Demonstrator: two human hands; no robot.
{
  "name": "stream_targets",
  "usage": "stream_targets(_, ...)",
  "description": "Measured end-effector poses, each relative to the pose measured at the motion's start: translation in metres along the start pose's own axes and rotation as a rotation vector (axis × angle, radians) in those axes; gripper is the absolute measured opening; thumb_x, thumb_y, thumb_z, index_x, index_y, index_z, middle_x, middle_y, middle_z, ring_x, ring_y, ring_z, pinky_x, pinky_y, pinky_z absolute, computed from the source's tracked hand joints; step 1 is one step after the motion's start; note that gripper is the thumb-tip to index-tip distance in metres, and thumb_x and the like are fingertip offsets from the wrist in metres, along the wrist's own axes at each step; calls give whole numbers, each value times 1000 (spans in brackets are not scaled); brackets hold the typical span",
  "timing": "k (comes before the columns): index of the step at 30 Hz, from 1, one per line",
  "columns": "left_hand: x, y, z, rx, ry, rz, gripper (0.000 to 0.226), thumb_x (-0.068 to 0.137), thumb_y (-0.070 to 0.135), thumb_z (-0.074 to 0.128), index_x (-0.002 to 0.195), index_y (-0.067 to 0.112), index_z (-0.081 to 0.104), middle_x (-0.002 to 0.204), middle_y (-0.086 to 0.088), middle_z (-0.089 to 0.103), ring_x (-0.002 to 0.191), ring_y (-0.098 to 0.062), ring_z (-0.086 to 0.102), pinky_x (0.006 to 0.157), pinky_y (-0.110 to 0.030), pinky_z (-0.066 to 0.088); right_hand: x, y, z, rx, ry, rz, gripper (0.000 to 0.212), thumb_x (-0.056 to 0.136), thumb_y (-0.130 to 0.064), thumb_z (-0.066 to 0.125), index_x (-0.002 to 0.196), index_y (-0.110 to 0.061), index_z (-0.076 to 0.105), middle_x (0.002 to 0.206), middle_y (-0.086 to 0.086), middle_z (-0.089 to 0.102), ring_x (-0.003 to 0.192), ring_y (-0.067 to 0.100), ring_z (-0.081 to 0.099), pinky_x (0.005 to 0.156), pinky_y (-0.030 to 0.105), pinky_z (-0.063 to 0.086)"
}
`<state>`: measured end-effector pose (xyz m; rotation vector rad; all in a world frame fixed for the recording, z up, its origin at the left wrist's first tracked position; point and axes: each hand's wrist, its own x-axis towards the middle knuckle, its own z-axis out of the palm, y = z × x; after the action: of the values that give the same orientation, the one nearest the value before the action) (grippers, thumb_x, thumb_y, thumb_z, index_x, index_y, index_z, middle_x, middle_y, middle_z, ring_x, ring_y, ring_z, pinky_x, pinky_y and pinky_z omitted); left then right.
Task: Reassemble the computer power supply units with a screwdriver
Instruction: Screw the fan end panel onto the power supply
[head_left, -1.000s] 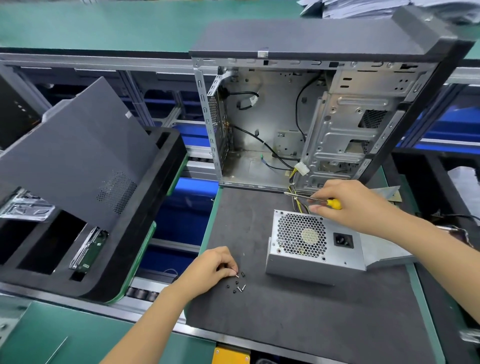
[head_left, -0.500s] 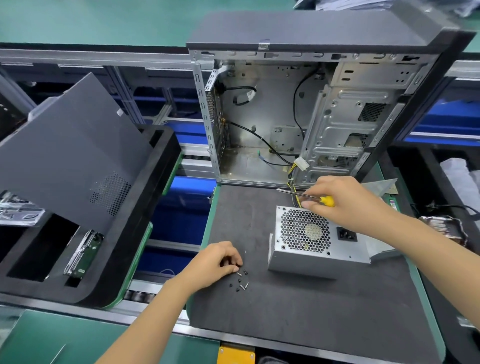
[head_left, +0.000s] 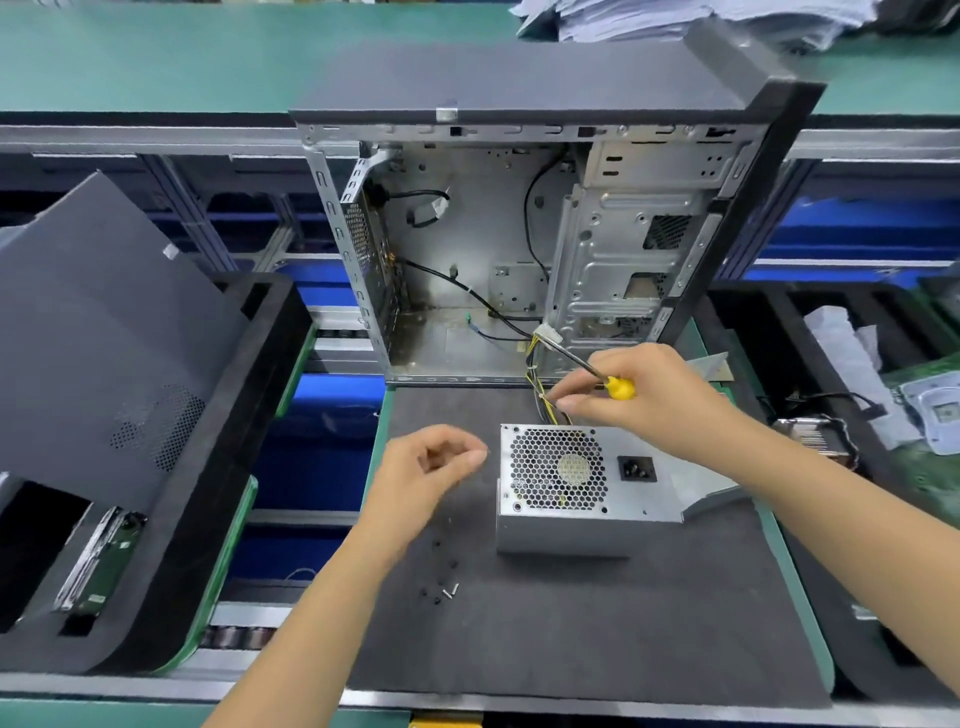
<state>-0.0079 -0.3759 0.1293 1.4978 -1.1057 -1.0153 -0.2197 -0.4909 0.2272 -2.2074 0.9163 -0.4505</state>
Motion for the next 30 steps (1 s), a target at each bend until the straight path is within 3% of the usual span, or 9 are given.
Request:
stream_targets(5, 25, 54, 33, -390, -70, -62, 22, 69, 15, 76, 88, 12, 65, 72, -4, 70, 55, -7, 56, 50, -16, 40, 11, -3, 9, 162, 57, -8, 23, 73, -25, 80, 95, -25, 75, 80, -17, 71, 76, -10, 62, 69, 4, 42)
stream_targets(11, 40, 55, 33, -522, -139, -141, 32, 70, 8, 79, 95, 11, 59, 73, -3, 71, 51, -7, 54, 48, -16, 44, 19, 1, 16, 230, 164, -1, 8, 72, -30, 78, 78, -30, 74, 75, 0, 68, 76, 15, 61, 74, 32, 48)
stream_targets(13, 41, 51, 27, -534, -162, -147, 29, 77, 9, 76, 102, 9, 62, 82, -7, 74, 59, -8, 60, 53, -17, 49, 21, 6, 16, 265, 166, 35, 6, 73, -29, 78, 74, -29, 72, 66, -7, 65, 65, 8, 57, 64, 26, 46)
stream_targets(15, 41, 41, 16, -324, -55, -159, 20, 84, 16, 70, 102, 8, 65, 88, -9, 75, 72, -14, 66, 61, -20, 54, 20, 17, 11, 256, 155, 113, 13, 79, -29, 74, 69, -26, 67, 52, -16, 58, 51, 0, 51, 55, 18, 38)
stream_targets(17, 39, 27, 12, -71, 40, -239, 21, 94, 22, 59, 100, 4, 67, 90, -11, 74, 85, -24, 68, 71, -26, 58, 16, 35, 3, 143, 161, 202, 21, 87, -32, 66, 68, -21, 62, 49, -14, 54, 50, 2, 49, 55, 23, 38)
stream_targets(21, 29, 11, 23, -70, -204, -488, 52, 103, 45, 35, 108, 6, 69, 105, -9, 74, 99, -23, 69, 83, -26, 57, 3, 60, 8, -277, 94, 284, 32, 95, -41, 48, 74, -17, 53, 73, -3, 64, 72, 21, 57, 68, 40, 48)
stream_targets(25, 32, 1, 25, -10, -242, -506, 59, 94, 66, 29, 109, 30, 73, 110, 13, 72, 110, -14, 61, 107, -39, 38, 1, 67, 24, -515, 137, 252, 23, 95, -39, 48, 81, -23, 44, 53, -8, 46, 58, 24, 48, 47, 32, 31)
stream_targets(27, 34, -3, 28, -74, -241, -529, 60, 87, 71, 35, 109, 30, 74, 115, 16, 70, 123, -9, 54, 117, -43, 25, 1, 67, 29, -609, 188, 218, 20, 95, -36, 50, 83, -20, 47, 47, -7, 41, 50, 27, 46, 44, 29, 21)
stream_targets(30, 35, -2, 35, -362, -370, -572, 61, 90, 61, 38, 118, 16, 69, 124, 3, 68, 127, -13, 54, 120, -44, 21, 0, 67, 33, -724, 158, 192, 23, 97, -38, 46, 89, -17, 52, 54, 3, 58, 55, 30, 59, 45, 29, 26)
